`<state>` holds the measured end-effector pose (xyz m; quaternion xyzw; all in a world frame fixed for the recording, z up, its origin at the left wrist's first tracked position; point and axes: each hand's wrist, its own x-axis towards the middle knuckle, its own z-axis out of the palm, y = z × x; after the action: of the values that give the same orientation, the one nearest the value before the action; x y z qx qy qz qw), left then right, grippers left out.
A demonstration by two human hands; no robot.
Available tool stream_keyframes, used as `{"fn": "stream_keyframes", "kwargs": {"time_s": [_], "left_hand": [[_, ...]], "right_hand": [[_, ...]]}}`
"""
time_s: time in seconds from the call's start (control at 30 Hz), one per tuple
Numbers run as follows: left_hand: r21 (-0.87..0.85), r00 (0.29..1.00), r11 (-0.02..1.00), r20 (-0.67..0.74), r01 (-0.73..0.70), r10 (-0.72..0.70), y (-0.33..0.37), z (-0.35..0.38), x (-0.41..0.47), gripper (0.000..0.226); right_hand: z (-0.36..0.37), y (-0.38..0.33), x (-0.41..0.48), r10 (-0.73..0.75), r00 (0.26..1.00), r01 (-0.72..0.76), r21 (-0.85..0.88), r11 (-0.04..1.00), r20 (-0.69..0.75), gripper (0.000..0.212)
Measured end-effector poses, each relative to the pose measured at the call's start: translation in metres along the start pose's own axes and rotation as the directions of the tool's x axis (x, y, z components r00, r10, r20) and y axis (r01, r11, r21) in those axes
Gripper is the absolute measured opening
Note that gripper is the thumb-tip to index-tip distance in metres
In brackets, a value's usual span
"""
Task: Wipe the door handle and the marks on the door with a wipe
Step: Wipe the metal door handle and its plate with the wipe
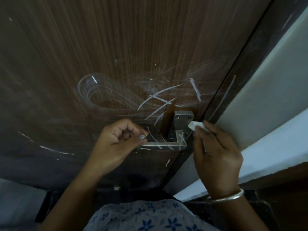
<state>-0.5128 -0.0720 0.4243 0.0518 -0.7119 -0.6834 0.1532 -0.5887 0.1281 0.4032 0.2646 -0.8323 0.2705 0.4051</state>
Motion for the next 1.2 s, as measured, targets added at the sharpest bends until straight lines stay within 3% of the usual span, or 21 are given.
{"fn": "stream_keyframes", "kwargs": {"time_s": [0.2, 0.4, 0.63, 0.9, 1.2], "left_hand": [[-0.005, 1.0, 1.0, -0.008, -0.004, 0.004, -0.002, -0.001, 0.002, 0.015], [-0.043, 1.0, 0.999, -0.012, 0.005, -0.005, -0.001, 0.0, 0.003, 0.002], [-0.025, 0.999, 0.999, -0.022, 0.028, -0.028, 0.0, 0.002, 0.004, 0.004], [-0.02, 0.999, 1.0, -0.031, 0.019, -0.02, -0.002, 0.003, 0.002, 0.007], [-0.011, 0.998, 1.0, -0.062, 0.01, -0.011, -0.002, 0.005, 0.001, 0.007]], "right_hand": [[0.012, 0.005, -0.004, 0.1, 0.993, -0.109, 0.148, 0.983, 0.069, 0.018], [0.02, 0.009, -0.018, 0.11, 0.994, -0.112, 0.211, 0.971, 0.023, 0.02], [0.029, 0.015, -0.029, 0.108, 0.993, -0.115, 0.322, 0.94, 0.042, 0.021], [0.033, 0.008, -0.034, 0.272, 0.961, -0.261, 0.472, 0.842, 0.047, 0.022], [0.038, 0.008, -0.042, 0.293, 0.954, -0.289, 0.482, 0.827, 0.069, 0.021]]}}
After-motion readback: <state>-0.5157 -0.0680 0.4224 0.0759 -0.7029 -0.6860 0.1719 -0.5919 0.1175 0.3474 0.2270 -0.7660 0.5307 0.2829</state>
